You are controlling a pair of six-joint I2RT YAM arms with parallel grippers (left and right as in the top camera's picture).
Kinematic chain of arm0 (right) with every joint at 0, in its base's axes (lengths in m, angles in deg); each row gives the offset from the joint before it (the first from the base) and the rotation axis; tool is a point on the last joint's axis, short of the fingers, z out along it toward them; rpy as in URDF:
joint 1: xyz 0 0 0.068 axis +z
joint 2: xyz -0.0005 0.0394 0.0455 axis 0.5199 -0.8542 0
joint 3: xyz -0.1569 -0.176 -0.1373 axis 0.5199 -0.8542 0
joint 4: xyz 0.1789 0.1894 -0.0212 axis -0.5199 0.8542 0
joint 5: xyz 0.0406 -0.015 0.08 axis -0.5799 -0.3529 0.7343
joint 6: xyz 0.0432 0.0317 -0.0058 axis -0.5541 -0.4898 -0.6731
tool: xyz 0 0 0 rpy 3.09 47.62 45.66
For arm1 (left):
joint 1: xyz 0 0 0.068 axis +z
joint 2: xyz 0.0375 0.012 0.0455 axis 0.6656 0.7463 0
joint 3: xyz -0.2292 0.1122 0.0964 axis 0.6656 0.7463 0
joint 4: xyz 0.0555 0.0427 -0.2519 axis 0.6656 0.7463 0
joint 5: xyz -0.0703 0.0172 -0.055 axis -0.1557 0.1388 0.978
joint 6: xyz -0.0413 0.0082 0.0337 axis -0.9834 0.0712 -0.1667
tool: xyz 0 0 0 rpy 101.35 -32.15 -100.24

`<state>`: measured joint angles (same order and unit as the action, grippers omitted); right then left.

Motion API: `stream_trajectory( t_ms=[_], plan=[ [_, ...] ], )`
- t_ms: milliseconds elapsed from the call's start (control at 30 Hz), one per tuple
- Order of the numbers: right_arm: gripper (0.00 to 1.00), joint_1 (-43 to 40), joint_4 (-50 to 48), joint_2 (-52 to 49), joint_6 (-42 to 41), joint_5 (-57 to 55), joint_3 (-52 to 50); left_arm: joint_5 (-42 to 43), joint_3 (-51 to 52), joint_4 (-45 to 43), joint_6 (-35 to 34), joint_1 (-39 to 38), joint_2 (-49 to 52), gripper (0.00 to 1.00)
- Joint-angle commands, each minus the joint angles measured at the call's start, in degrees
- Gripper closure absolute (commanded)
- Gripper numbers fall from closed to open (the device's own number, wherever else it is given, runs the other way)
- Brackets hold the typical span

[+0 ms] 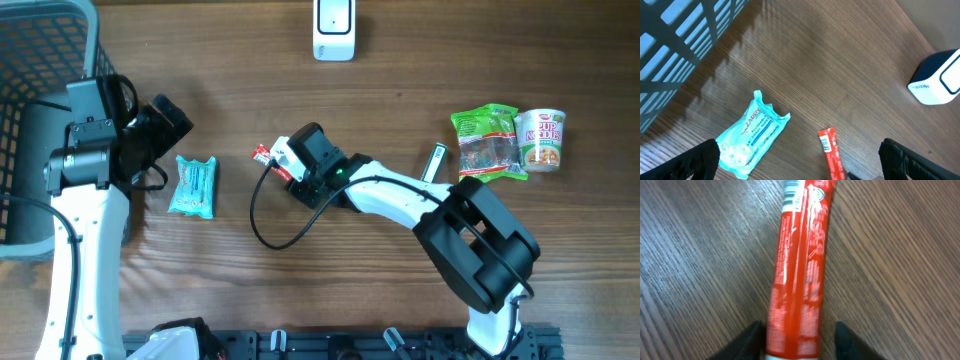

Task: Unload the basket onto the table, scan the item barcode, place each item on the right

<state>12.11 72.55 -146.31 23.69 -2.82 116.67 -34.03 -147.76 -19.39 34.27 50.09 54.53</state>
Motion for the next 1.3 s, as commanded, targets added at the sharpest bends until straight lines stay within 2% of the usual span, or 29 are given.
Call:
stream_trajectory(
  t_ms=[0,33,267,433,567,767,833,967,1067,1267],
  plan=[
    [0.88,-0.02,0.31,-2.45,0.02,-1.55,-0.52,0.66,-0.57,0.0,-0.55,-0.26,-0.39,0.0],
    [0.96,-0.11,0.46,-1.97,-0.74,-2.25,-0.35,0.66,-0.57,0.0,-0.55,-0.26,-0.39,0.0],
    [0.96,-0.79,2.71,12.0,-9.88,-5.99,-0.26,0.66,-0.57,0.0,-0.55,-0.26,-0.39,0.0],
    [0.96,-0.87,6.43,20.65,-11.56,-3.74,-0.26,0.66,-0.57,0.0,-0.55,-0.26,-0.39,0.0],
    [0.96,-1.64,10.47,24.5,-12.2,-3.17,-0.26,0.66,-0.57,0.0,-0.55,-0.26,-0.39,0.0],
    [0.96,-4.61,12.15,25.2,-23.41,3.76,-0.55,0.66,-0.57,0.0,-0.55,-0.26,-0.39,0.0],
    [0.96,-5.95,13.38,25.2,-22.47,5.55,-0.57,0.66,-0.57,0.0,-0.55,-0.26,-0.39,0.0],
    [0.96,-7.23,16.13,25.22,-13.62,11.65,-0.57,0.63,-0.57,0.0,-0.55,-0.26,-0.39,0.0],
    [0.96,-8.09,18.6,25.22,-12.9,11.93,-0.57,0.66,-0.57,0.0,-0.55,-0.26,-0.39,0.0],
    [0.96,-8.48,22.34,25.29,-6.12,12.96,-0.55,0.66,-0.57,0.0,-0.55,-0.26,-0.39,0.0]
  ],
)
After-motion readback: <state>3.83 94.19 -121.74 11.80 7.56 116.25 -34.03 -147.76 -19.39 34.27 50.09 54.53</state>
